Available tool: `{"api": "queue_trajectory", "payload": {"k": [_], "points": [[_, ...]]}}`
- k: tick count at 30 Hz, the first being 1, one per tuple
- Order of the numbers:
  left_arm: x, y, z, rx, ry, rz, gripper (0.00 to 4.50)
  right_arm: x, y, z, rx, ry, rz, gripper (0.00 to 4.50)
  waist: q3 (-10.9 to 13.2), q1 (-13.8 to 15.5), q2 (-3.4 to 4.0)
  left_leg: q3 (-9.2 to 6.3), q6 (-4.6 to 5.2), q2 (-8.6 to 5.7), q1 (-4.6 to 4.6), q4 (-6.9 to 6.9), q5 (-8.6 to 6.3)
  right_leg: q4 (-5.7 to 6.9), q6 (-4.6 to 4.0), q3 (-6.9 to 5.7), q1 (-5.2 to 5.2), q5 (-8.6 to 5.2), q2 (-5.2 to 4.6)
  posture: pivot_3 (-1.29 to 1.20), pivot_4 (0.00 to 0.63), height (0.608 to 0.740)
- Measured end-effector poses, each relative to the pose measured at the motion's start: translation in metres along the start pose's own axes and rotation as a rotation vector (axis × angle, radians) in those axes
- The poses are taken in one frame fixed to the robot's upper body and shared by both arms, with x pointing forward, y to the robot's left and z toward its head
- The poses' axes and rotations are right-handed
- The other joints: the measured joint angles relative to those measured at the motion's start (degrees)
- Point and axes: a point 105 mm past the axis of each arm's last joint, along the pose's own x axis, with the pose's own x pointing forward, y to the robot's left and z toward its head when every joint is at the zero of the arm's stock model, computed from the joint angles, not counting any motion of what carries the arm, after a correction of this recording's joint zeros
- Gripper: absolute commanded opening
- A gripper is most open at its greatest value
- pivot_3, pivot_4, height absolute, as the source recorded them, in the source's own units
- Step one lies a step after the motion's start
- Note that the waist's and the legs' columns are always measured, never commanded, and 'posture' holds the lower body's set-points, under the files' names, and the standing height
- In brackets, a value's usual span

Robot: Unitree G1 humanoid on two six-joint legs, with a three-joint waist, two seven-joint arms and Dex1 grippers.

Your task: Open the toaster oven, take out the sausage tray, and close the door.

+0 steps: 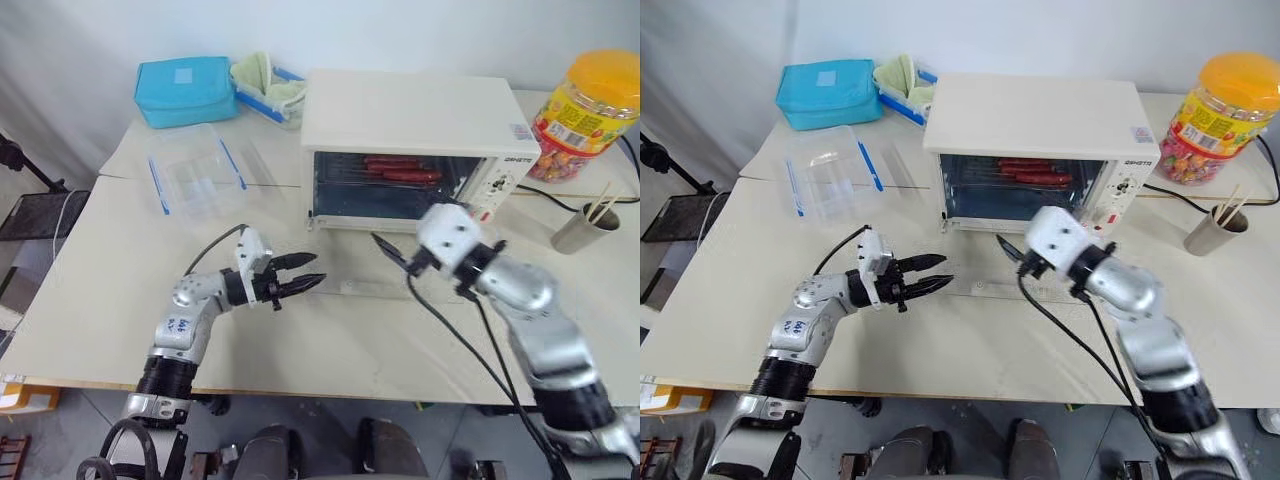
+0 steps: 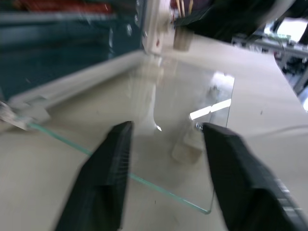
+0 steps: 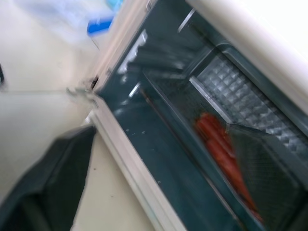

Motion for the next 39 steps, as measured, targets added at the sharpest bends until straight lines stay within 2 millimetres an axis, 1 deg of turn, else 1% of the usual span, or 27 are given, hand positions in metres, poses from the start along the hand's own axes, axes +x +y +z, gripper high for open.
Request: {"api": "queue_trajectory", "payload": {"k": [2,3,6,9,12,15,18,22,29,32,33,34,36,39], "points": [[-0.003,-0.002,0.008,0.014,-0.028,-0.002,3.91,0.025,0.0,-0.001,-0.071,0.013,-0.003,4.11,0.0,-0.29,0.0,-0.06,0.0,0.01,-0.02,-0.01,0.0,0.03,0.0,-0.08,-0.01,0.0,0.01,0.0,0.15,0.74],[-0.003,-0.003,0.01,0.018,-0.033,-0.005,4.23,0.032,0.002,0.0,-0.115,0.016,0.006,3.9,0.0,-0.23,0.0,-0.11,-0.01,0.01,-0.02,-0.01,0.0,0.04,0.0,-0.14,0.0,0.0,0.01,0.0,0.15,0.74],[-0.006,-0.002,0.011,0.02,-0.024,0.007,4.26,0.05,0.002,-0.005,-0.224,0.036,0.005,2.84,0.0,-0.33,0.0,-0.15,0.0,-0.01,-0.05,-0.03,0.0,0.02,0.0,-0.22,0.01,0.0,0.0,0.0,0.15,0.74],[-0.009,-0.002,0.009,0.011,-0.024,0.024,4.26,0.065,-0.004,-0.012,-0.336,0.081,-0.016,1.83,0.0,-0.83,0.0,-0.16,-0.01,-0.01,-0.08,-0.04,0.0,0.01,0.0,-0.24,0.0,0.0,-0.01,0.0,0.15,0.74],[-0.012,-0.003,0.007,-0.003,-0.028,0.034,4.26,0.074,-0.013,-0.016,-0.423,0.116,-0.037,1.83,0.0,-1.44,0.0,-0.18,-0.02,0.05,-0.07,-0.05,0.01,0.03,-0.02,-0.31,0.0,-0.01,0.02,0.0,0.15,0.74],[-0.014,-0.005,0.004,-0.013,-0.027,0.037,4.26,0.078,-0.016,-0.024,-0.444,0.152,-0.041,1.83,0.0,-1.64,0.0,-0.18,-0.03,0.06,-0.07,-0.07,0.01,0.02,-0.02,-0.33,0.0,-0.01,0.02,0.0,0.15,0.74],[-0.016,-0.006,0.003,-0.016,-0.025,0.037,4.26,0.082,-0.017,-0.033,-0.452,0.187,-0.026,1.83,0.0,-1.63,0.01,-0.18,-0.03,0.06,-0.07,-0.07,0.01,0.03,-0.02,-0.32,0.0,-0.01,0.02,0.0,0.15,0.74],[-0.015,-0.005,0.004,-0.007,-0.03,0.03,4.26,0.085,-0.013,-0.034,-0.467,0.181,-0.003,1.83,0.0,-1.65,0.01,-0.18,-0.03,0.06,-0.07,-0.07,0.01,0.03,-0.02,-0.33,0.0,-0.01,0.02,0.0,0.15,0.74],[-0.008,0.003,0.015,0.023,-0.049,0.02,4.26,0.086,-0.011,-0.039,-0.47,0.203,0.009,1.83,0.0,-1.65,0.01,-0.18,-0.03,0.06,-0.07,-0.07,0.01,0.03,-0.02,-0.32,0.0,-0.01,0.02,0.0,0.15,0.74],[-0.006,0.004,0.017,0.025,-0.053,0.018,4.26,0.087,-0.015,-0.04,-0.476,0.209,-0.006,1.22,0.0,-1.64,0.01,-0.18,-0.03,0.06,-0.07,-0.07,0.02,0.03,-0.02,-0.32,0.0,-0.01,0.02,0.0,0.15,0.74],[-0.005,0.006,0.019,0.025,-0.057,0.016,4.26,0.087,-0.017,-0.039,-0.48,0.204,-0.015,0.95,0.0,-1.61,0.01,-0.18,-0.04,0.06,-0.08,-0.07,0.02,0.03,-0.02,-0.32,0.0,-0.01,0.02,0.0,0.15,0.74],[-0.002,0.009,0.021,0.027,-0.062,0.015,4.26,0.087,-0.017,-0.037,-0.484,0.195,-0.022,0.55,0.0,-1.58,0.01,-0.19,-0.04,0.06,-0.08,-0.07,0.02,0.03,-0.02,-0.33,0.01,-0.01,0.02,0.0,0.15,0.74],[0.005,0.013,0.03,0.05,-0.088,0.003,4.26,0.088,-0.016,-0.036,-0.53,0.187,-0.009,0.06,-0.01,-1.6,0.0,-0.18,-0.04,0.05,-0.07,-0.07,0.02,0.03,-0.02,-0.33,0.01,-0.01,0.03,0.0,0.15,0.74],[0.019,0.021,0.046,0.072,-0.133,-0.013,4.26,0.088,-0.016,-0.034,-0.552,0.183,0.001,0.06,-0.03,-1.63,-0.04,-0.19,-0.06,0.06,-0.07,-0.06,0.03,0.02,-0.02,-0.34,0.03,-0.01,0.04,0.0,0.15,0.74]]}}
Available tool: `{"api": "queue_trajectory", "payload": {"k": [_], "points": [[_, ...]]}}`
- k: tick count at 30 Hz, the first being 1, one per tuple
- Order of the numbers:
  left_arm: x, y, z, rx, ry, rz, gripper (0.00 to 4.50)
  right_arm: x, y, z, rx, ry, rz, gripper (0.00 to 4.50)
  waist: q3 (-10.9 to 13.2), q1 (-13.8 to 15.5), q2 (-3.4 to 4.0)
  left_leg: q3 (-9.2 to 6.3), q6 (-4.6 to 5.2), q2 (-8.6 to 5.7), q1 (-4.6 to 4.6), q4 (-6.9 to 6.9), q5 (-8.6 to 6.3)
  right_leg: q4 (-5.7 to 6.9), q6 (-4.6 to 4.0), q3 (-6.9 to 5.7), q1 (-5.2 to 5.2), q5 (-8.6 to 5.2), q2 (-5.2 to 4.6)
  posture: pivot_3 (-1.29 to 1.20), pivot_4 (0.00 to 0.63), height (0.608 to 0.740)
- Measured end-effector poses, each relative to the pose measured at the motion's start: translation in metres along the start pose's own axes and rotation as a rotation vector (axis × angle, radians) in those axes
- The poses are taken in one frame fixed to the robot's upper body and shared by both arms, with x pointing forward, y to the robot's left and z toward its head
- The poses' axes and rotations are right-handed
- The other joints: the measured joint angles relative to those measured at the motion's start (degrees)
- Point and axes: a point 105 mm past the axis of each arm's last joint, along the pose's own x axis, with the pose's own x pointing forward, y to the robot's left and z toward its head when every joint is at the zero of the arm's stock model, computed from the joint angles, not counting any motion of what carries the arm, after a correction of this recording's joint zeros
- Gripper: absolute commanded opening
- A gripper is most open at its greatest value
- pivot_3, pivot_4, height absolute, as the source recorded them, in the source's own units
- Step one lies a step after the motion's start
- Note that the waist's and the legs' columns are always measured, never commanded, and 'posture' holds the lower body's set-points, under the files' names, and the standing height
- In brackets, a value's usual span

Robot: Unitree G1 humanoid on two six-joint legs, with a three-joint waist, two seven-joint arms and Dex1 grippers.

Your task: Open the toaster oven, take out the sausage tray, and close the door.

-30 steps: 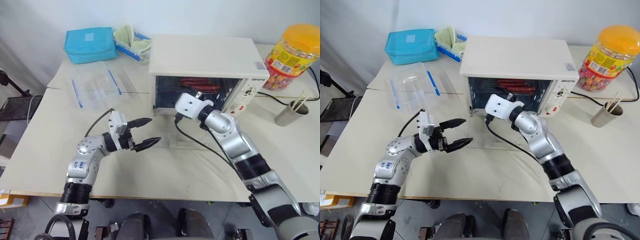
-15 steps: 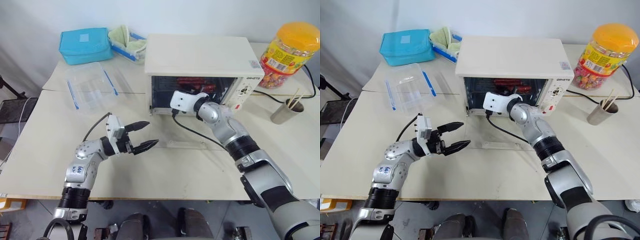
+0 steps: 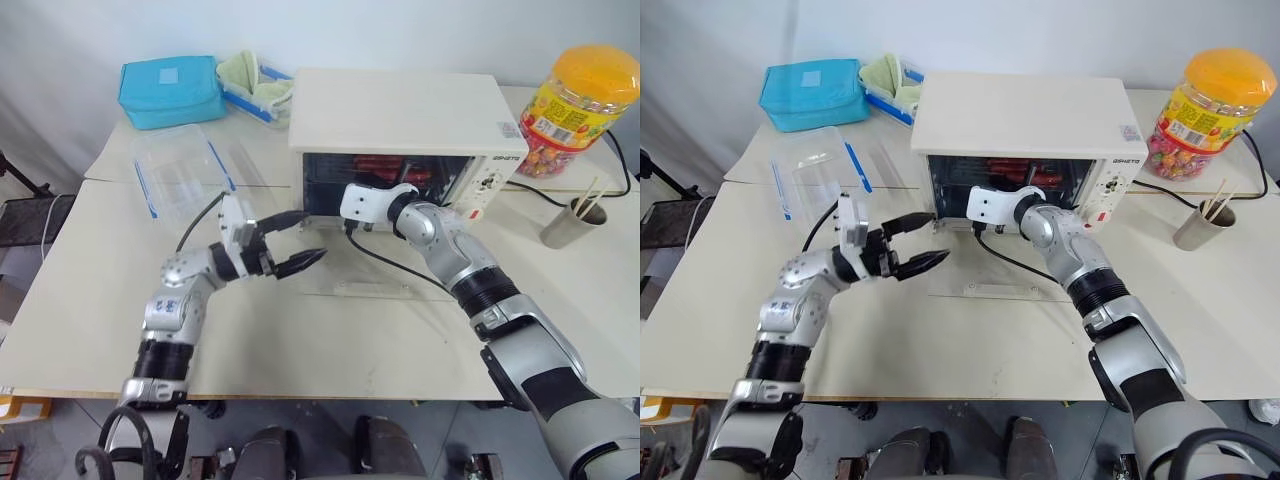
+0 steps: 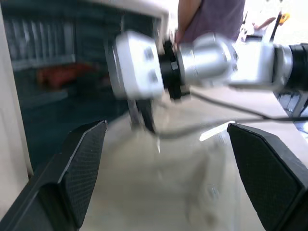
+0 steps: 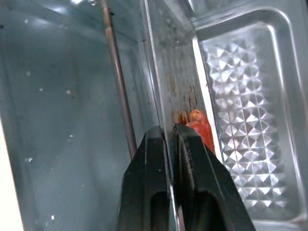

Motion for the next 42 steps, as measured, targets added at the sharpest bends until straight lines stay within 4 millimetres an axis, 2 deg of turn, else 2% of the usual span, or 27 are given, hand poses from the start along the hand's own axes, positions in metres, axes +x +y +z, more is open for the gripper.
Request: {"api": "queue_trajectory", "payload": {"k": [5,9,15,19,25,31,35,38,42], "points": [[0.02,0.015,0.015,0.006,-0.052,-0.017,4.26,0.0,-0.001,0.006,-0.011,-0.019,-0.001,0.06,0.0,-0.29,0.0,-0.01,-0.01,0.01,-0.01,-0.07,0.01,0.0,0.0,-0.12,-0.03,0.0,0.01,0.0,0.15,0.74],[0.022,0.025,0.017,-0.016,-0.055,-0.012,4.26,-0.001,-0.002,0.005,-0.026,-0.019,-0.001,0.06,0.01,-0.6,0.0,-0.11,-0.01,0.0,-0.11,-0.07,0.01,-0.02,0.0,-0.23,-0.07,0.0,0.01,0.0,0.15,0.74],[0.023,0.033,0.02,-0.042,-0.058,-0.016,4.26,-0.016,0.001,0.012,-0.052,-0.062,0.02,0.06,0.01,-0.91,0.0,-0.39,-0.02,-0.02,-0.49,0.05,0.02,-0.04,0.0,-0.5,-0.22,0.0,0.0,0.0,0.15,0.74],[0.022,0.035,0.02,-0.052,-0.058,-0.02,4.26,-0.037,0.011,0.021,-0.053,-0.109,0.042,0.06,0.01,-0.79,-0.01,-0.49,-0.03,-0.03,-0.58,0.1,0.03,-0.04,0.0,-0.59,-0.23,0.0,0.0,0.0,0.15,0.74],[0.021,0.037,0.019,-0.092,-0.042,-0.014,4.26,-0.082,0.029,0.031,-0.012,-0.128,0.062,0.06,0.01,0.22,-0.01,-0.47,-0.05,-0.04,-0.6,0.18,0.05,-0.06,0.0,-0.59,-0.23,0.0,0.0,0.0,0.15,0.74],[0.004,0.037,0.017,-0.111,0.023,0.008,4.26,-0.122,0.039,0.034,0.0,-0.102,0.086,0.06,0.01,1.33,-0.02,-0.53,-0.04,-0.06,-0.71,0.38,0.04,-0.06,0.0,-0.59,-0.21,0.0,-0.02,0.0,0.15,0.74],[0.002,0.032,0.027,-0.091,0.029,-0.004,4.26,-0.131,0.043,0.034,-0.01,-0.095,0.115,0.06,0.02,2.13,-0.02,-0.64,-0.05,-0.05,-0.73,0.58,0.04,-0.04,0.0,-0.65,-0.1,0.0,-0.01,0.0,0.15,0.74],[-0.009,0.027,0.022,-0.101,0.086,-0.005,4.26,-0.14,0.047,0.04,-0.007,-0.107,0.132,0.06,0.02,1.95,-0.02,-0.64,-0.05,-0.04,-0.71,0.58,0.04,0.0,0.0,-0.65,-0.1,0.0,0.0,0.0,0.15,0.74],[-0.023,0.016,0.008,-0.299,0.17,0.037,4.26,-0.146,0.044,0.041,-0.01,-0.103,0.133,0.06,0.02,1.91,-0.02,-0.68,-0.05,-0.01,-0.71,0.63,0.04,0.03,0.0,-0.64,-0.1,0.0,0.01,0.0,0.15,0.74]]}}
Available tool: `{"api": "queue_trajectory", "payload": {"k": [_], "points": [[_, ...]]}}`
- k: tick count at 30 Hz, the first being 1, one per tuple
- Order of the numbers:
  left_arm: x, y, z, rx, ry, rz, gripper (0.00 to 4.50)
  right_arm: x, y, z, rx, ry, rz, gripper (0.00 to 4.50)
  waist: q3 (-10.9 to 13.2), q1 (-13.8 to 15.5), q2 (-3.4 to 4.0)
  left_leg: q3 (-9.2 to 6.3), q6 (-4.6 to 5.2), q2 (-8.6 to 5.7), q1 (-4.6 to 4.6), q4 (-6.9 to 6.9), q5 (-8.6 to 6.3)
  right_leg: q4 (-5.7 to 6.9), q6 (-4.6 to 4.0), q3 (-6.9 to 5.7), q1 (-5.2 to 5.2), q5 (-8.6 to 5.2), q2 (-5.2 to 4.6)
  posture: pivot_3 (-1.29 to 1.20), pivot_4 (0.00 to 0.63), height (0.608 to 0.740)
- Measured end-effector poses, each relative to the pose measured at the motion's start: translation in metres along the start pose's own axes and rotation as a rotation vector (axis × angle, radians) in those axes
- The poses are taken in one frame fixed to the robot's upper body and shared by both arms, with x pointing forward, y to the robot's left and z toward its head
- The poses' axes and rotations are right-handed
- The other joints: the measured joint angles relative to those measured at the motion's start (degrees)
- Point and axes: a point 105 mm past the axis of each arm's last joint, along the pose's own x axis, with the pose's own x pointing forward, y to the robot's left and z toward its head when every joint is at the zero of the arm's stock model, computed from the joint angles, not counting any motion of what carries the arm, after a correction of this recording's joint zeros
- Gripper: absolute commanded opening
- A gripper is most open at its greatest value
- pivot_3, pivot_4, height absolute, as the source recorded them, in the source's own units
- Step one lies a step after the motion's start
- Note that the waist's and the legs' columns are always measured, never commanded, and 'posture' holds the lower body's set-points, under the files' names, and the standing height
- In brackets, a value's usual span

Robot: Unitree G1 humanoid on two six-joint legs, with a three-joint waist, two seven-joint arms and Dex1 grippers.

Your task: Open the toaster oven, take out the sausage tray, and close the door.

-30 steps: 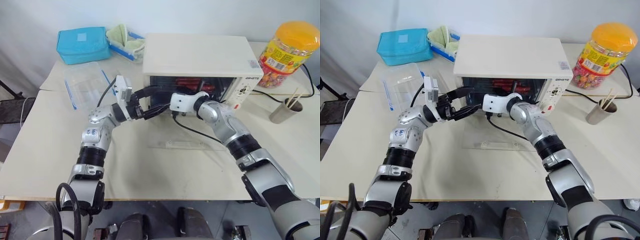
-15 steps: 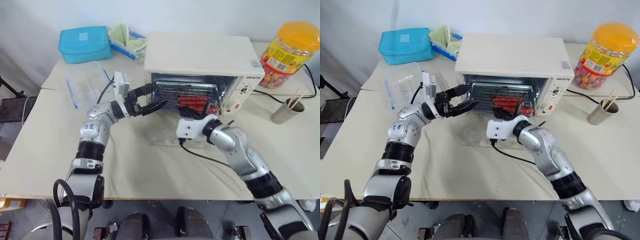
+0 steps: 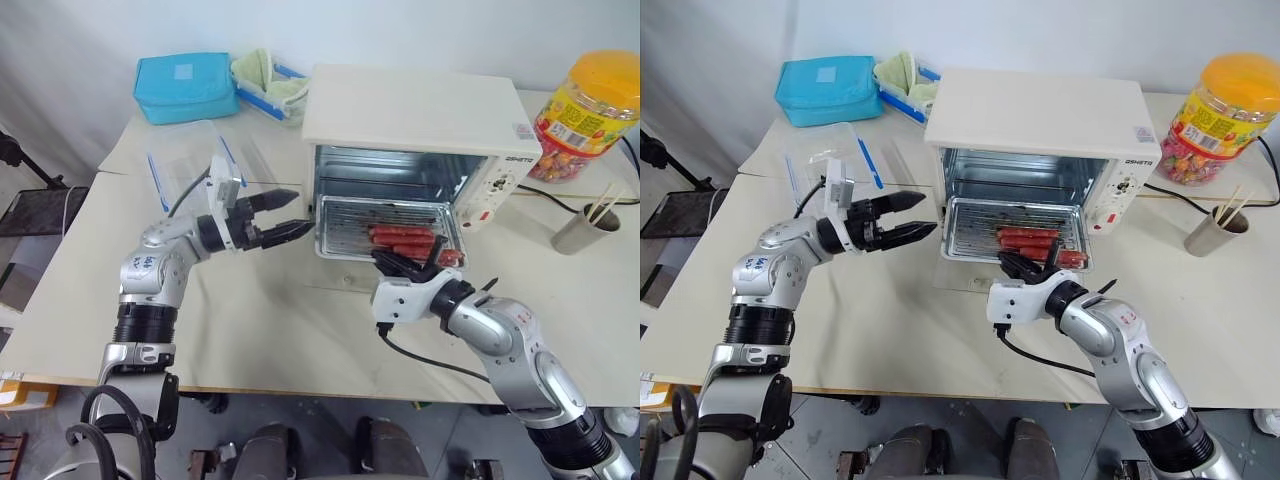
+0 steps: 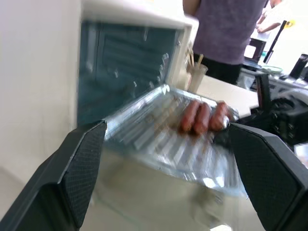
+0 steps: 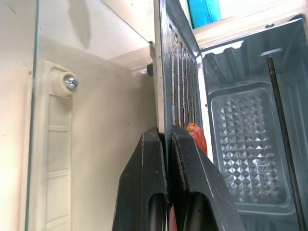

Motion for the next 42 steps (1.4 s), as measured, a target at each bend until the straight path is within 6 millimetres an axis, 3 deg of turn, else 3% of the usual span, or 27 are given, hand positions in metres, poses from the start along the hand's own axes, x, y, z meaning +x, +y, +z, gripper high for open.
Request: {"api": "queue_trajectory", "payload": {"k": [3,7,17,20,23,26,33,39,42], "points": [[-0.016,-0.002,-0.012,-0.086,0.088,0.039,4.26,-0.005,0.006,0.0,0.003,0.002,0.02,0.06,0.0,-0.03,0.0,-0.01,0.0,0.0,0.0,-0.01,0.0,-0.01,0.0,0.0,0.0,0.0,0.0,0.0,0.15,0.74],[-0.023,0.002,-0.018,-0.251,0.106,0.104,4.26,-0.008,0.009,0.008,-0.027,-0.041,0.039,0.06,0.0,0.32,0.0,-0.13,0.0,-0.03,-0.01,0.13,0.0,-0.01,0.0,0.0,0.13,0.0,-0.02,0.0,0.15,0.74],[-0.002,-0.013,-0.007,-0.609,0.064,0.056,4.26,-0.008,0.004,0.029,-0.135,-0.196,0.033,0.06,0.0,-0.03,-0.01,-0.21,-0.02,-0.01,0.01,0.12,0.01,0.0,0.0,-0.01,0.15,0.0,0.03,0.0,0.15,0.74],[-0.003,-0.015,-0.006,-0.656,0.06,0.057,3.74,-0.006,0.005,0.029,-0.146,-0.21,0.037,0.0,0.0,0.0,0.0,-0.22,-0.02,-0.02,0.01,0.12,0.01,0.02,0.0,0.0,0.15,0.0,0.02,0.0,0.15,0.74],[-0.002,-0.017,-0.009,-0.718,0.059,0.064,2.73,-0.002,0.004,0.03,-0.152,-0.224,0.037,0.0,0.0,0.06,0.0,-0.22,-0.02,-0.03,0.01,0.14,0.01,0.03,0.0,0.01,0.16,0.0,0.01,0.0,0.15,0.74],[-0.001,-0.017,-0.007,-0.766,0.035,0.059,2.18,0.0,0.005,0.033,-0.149,-0.238,0.038,0.0,0.01,0.21,-0.01,-0.27,-0.02,-0.06,0.0,0.15,0.01,0.02,0.0,0.02,0.18,0.0,0.0,0.0,0.15,0.74],[-0.005,-0.012,-0.017,-0.847,0.063,0.093,0.15,0.003,0.008,0.032,-0.143,-0.254,0.058,0.0,0.01,0.0,-0.01,-0.28,-0.06,-0.04,0.03,0.13,0.02,0.05,0.0,0.03,0.18,0.0,0.0,0.0,0.15,0.74],[-0.011,-0.012,-0.018,-0.921,0.048,0.069,0.0,0.002,0.012,0.038,-0.105,-0.302,0.083,0.0,0.01,0.11,-0.01,-0.33,-0.06,-0.06,0.05,0.14,0.02,0.05,0.0,0.05,0.22,0.0,-0.01,0.0,0.15,0.74],[-0.01,-0.01,-0.021,-0.969,0.035,0.074,0.0,0.001,0.014,0.037,-0.01,-0.315,0.112,0.79,0.01,0.09,-0.01,-0.35,-0.06,-0.07,0.06,0.14,0.02,0.07,0.0,0.05,0.23,0.0,-0.01,0.0,0.15,0.74]]}}
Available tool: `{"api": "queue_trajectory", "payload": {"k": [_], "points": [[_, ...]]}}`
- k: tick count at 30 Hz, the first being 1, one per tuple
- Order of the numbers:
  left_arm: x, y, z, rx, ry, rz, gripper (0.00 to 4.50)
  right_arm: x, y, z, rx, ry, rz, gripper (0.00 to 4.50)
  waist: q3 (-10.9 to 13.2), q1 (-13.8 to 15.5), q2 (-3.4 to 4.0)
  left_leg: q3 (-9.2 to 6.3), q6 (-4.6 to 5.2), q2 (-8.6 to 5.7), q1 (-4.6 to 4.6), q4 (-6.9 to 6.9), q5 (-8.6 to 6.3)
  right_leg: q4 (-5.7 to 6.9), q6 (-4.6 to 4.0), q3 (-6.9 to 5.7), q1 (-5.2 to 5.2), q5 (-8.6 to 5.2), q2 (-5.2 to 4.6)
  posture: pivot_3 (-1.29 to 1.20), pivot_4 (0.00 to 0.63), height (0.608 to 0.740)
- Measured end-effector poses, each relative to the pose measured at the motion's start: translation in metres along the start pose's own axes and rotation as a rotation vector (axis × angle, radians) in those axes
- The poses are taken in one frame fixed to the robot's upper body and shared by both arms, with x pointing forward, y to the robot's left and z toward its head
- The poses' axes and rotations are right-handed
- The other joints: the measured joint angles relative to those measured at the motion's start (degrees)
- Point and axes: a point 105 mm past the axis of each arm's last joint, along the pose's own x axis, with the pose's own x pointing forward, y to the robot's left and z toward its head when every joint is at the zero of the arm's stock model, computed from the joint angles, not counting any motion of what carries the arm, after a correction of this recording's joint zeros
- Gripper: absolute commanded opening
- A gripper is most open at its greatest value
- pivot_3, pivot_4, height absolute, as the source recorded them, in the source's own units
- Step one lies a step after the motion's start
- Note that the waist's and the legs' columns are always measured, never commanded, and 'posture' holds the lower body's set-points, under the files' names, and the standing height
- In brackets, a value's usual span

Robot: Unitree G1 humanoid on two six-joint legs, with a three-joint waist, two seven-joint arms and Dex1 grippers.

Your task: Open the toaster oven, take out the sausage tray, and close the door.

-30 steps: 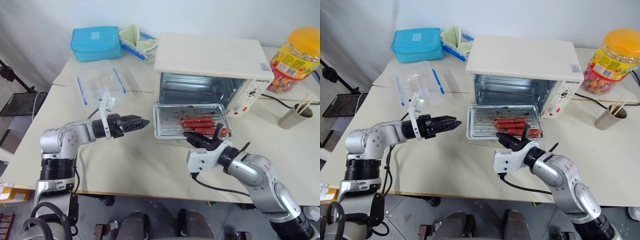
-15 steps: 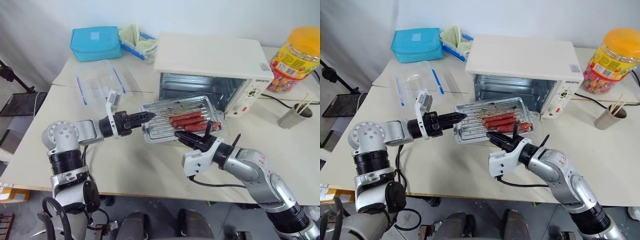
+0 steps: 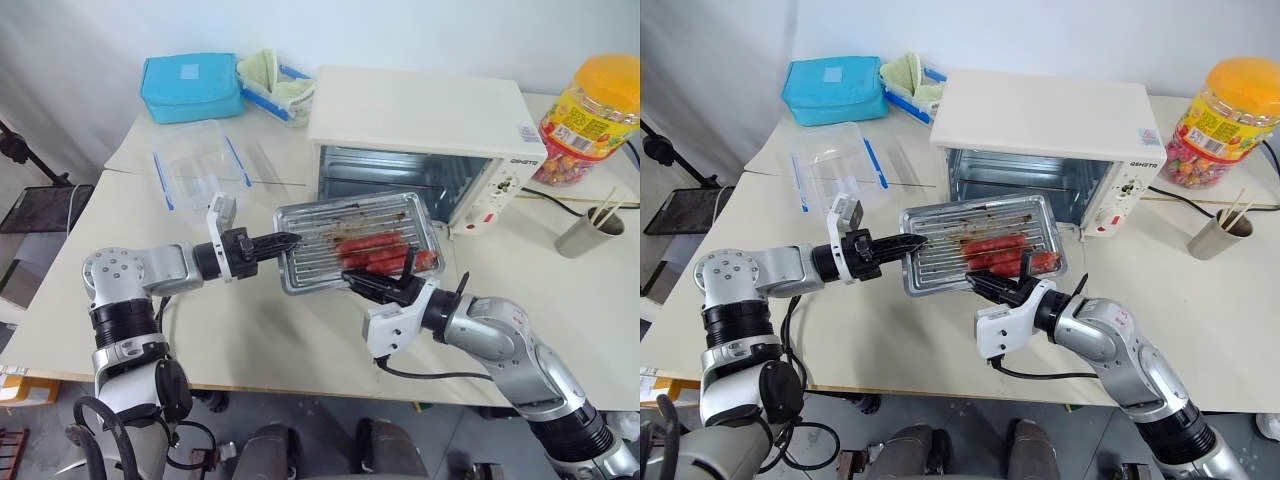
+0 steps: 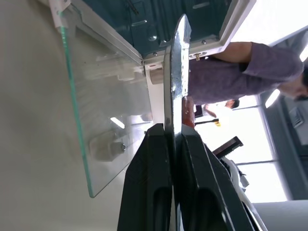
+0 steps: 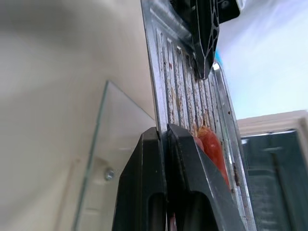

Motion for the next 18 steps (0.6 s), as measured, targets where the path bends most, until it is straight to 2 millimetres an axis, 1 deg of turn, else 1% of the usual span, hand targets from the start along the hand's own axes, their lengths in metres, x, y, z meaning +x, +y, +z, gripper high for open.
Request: {"api": "queue_trajectory", "payload": {"k": [3,8,11,14,17,18], "points": [[-0.003,0.008,0.003,-0.048,-0.03,0.037,0.0,-0.002,-0.002,0.006,0.047,-0.047,0.0,1.84,0.0,-0.06,0.0,0.01,0.0,0.0,0.03,-0.01,0.0,0.04,0.0,0.0,-0.01,0.0,0.0,0.0,0.15,0.74],[-0.011,0.011,0.003,-0.105,-0.071,0.024,0.0,-0.014,-0.007,0.013,0.076,-0.125,-0.008,3.49,0.0,-0.08,0.0,0.0,0.0,0.0,0.04,-0.01,0.0,0.07,0.0,0.05,-0.02,0.0,-0.01,0.0,0.15,0.74],[-0.021,0.019,-0.004,-0.141,-0.085,0.037,0.0,-0.027,-0.008,0.016,0.122,-0.178,-0.011,3.49,0.0,-0.06,0.0,-0.01,0.0,-0.01,0.05,0.0,0.0,0.09,0.0,0.11,-0.01,0.0,-0.02,0.0,0.15,0.74],[-0.038,0.026,-0.013,-0.176,-0.111,0.048,0.0,-0.044,-0.015,0.013,0.167,-0.192,-0.038,3.49,0.0,-0.05,0.0,-0.03,0.0,-0.01,0.09,-0.01,0.0,0.14,0.0,0.26,-0.01,0.0,-0.01,0.0,0.15,0.74],[-0.057,0.029,-0.021,-0.2,-0.195,0.045,0.0,-0.063,-0.024,0.002,0.225,-0.162,-0.074,2.88,0.0,-0.05,0.0,-0.06,-0.01,0.01,0.1,-0.01,-0.01,0.15,0.0,0.69,0.0,0.0,-0.01,0.0,0.15,0.74],[-0.064,0.029,-0.024,-0.209,-0.224,0.034,0.0,-0.071,-0.025,-0.004,0.254,-0.141,-0.086,2.55,0.0,-0.05,0.0,-0.07,-0.02,0.01,0.11,-0.01,-0.01,0.15,-0.01,0.81,0.01,0.0,-0.01,0.0,0.15,0.74]]}}
